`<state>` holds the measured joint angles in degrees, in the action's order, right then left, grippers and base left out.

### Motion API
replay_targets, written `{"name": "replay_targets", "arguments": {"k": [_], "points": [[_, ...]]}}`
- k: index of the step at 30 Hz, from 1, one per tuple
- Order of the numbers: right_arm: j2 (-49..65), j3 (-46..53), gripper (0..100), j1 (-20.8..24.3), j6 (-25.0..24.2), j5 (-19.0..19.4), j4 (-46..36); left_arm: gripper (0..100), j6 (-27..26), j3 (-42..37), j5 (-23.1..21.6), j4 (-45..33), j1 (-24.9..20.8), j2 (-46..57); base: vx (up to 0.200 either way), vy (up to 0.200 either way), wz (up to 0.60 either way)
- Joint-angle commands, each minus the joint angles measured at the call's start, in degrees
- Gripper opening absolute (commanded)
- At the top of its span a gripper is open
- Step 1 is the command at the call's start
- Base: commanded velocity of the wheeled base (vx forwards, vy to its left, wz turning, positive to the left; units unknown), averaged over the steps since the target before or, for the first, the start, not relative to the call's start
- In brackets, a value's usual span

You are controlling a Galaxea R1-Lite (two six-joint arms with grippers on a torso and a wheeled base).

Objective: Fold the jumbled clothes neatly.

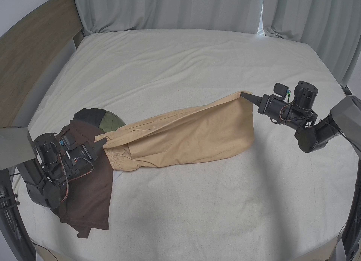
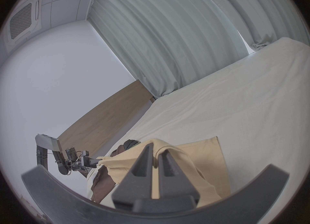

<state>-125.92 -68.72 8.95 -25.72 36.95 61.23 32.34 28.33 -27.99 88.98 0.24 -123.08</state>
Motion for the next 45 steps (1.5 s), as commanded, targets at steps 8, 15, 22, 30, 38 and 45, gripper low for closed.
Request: {"name": "replay_targets", "arguments": {"k": [8, 15, 22, 30, 38, 45], "points": [[-5.6, -10.3, 0, 0.6, -0.1, -0.3, -7.0, 0, 0.6, 4.6, 0.2, 0.1, -0.2, -4.5, 0.000, 0.000, 0.00], [-10.5, -15.7, 0, 0.6, -0.1, -3.0, -7.4, 0, 0.8, 8.3, 0.3, 0.1, -0.4, -6.5, 0.000, 0.000, 0.00], [-11.2, -16.3, 0, 0.5, -1.2, -3.1, -7.3, 0, 0.7, 12.1, 0.6, 0.1, -0.9, -9.2, 0.000, 0.000, 0.00], [-12.1, -18.1, 0, 0.5, -1.3, -3.2, -7.4, 0, 0.7, 14.6, 1.6, 0.1, -0.9, -11.2, 0.000, 0.000, 0.00], [-13.2, -19.3, 0, 0.4, -1.4, -3.2, -7.9, 0, 0.6, 15.5, 1.6, 0.1, -0.8, -11.7, 0.000, 0.000, 0.00], [-14.4, -20.9, 0, 0.5, -1.5, -3.2, -8.1, 0, 0.6, 16.6, 1.6, 0.1, -0.8, -12.4, 0.000, 0.000, 0.00]]}}
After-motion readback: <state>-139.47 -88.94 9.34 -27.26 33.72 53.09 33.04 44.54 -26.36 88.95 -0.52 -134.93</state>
